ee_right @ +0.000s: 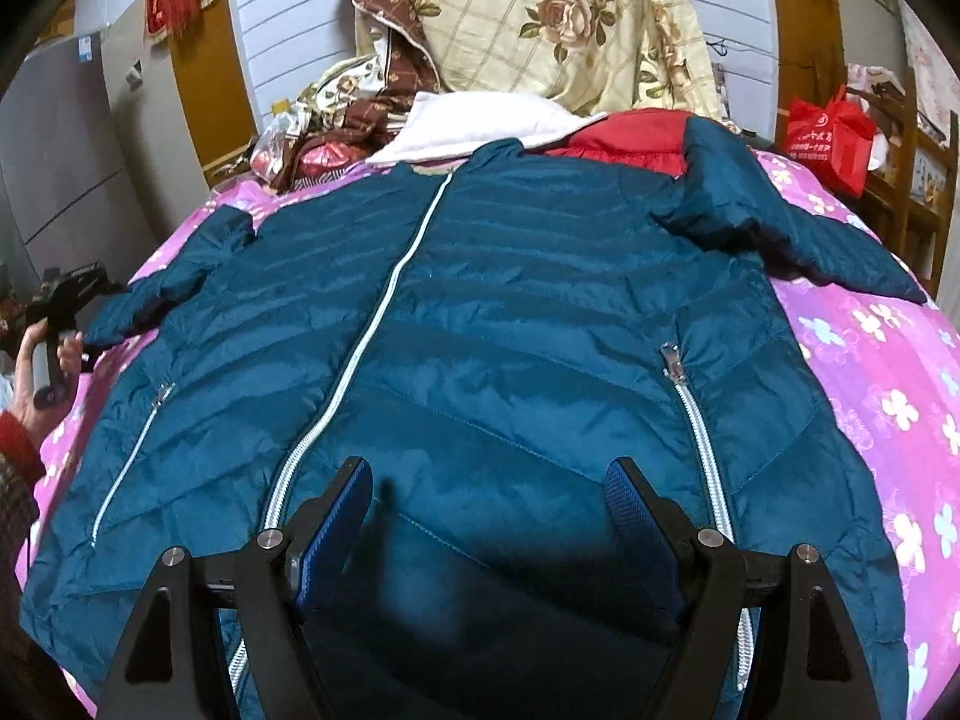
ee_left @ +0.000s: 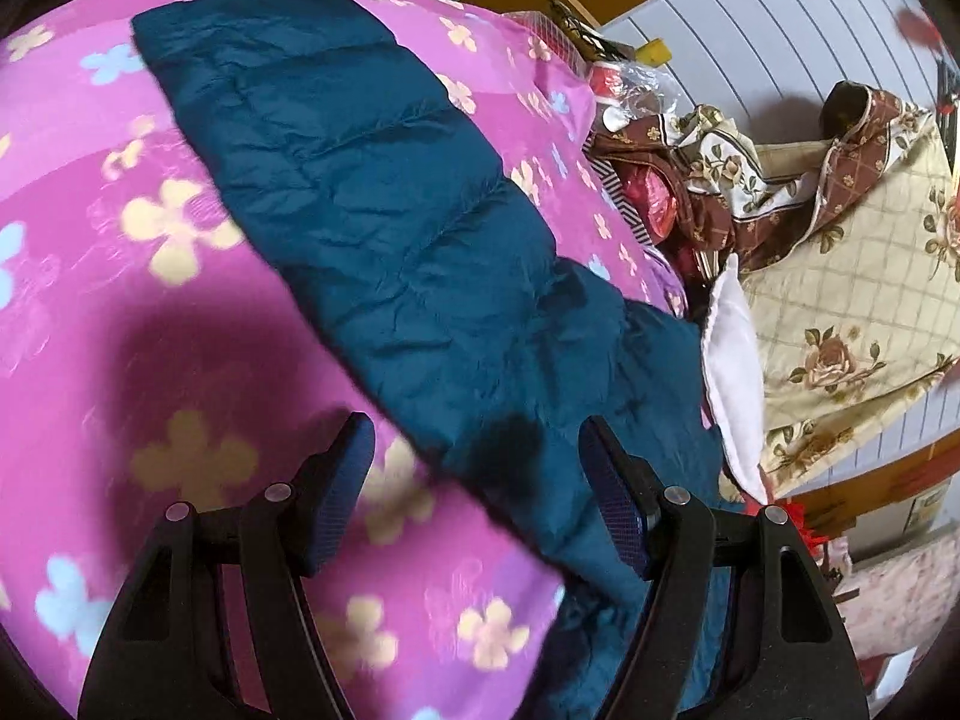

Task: Fold large clothes

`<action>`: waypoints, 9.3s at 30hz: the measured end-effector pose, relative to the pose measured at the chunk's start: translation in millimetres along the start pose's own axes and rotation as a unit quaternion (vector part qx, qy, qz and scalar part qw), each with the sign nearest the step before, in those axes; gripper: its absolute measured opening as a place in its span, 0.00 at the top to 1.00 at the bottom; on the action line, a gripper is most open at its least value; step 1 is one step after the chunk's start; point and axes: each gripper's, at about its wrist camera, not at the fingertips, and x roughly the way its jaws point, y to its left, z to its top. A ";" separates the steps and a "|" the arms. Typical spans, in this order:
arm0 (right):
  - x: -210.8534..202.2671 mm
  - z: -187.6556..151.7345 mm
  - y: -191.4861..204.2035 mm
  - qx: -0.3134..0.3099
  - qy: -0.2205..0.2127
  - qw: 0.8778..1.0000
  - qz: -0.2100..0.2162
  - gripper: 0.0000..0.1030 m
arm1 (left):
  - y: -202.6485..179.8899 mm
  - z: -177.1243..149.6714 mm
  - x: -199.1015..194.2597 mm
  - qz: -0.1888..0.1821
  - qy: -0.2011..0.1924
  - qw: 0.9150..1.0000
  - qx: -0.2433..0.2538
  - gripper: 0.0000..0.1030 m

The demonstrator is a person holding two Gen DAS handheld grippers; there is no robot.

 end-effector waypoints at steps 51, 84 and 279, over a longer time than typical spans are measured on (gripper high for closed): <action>17.4 2.9 -4.4 0.025 0.062 0.997 0.040 0.15 | -130.0 -274.1 -80.9 0.068 -0.028 0.925 0.373 0.42; 173.6 224.3 144.1 -0.082 0.057 0.974 -0.201 0.77 | -56.5 -227.2 -63.1 0.086 0.016 0.957 0.276 0.42; 199.2 187.3 255.7 -0.174 0.099 0.978 -0.051 0.55 | -13.3 -183.4 -113.4 0.108 -0.082 0.978 0.159 0.34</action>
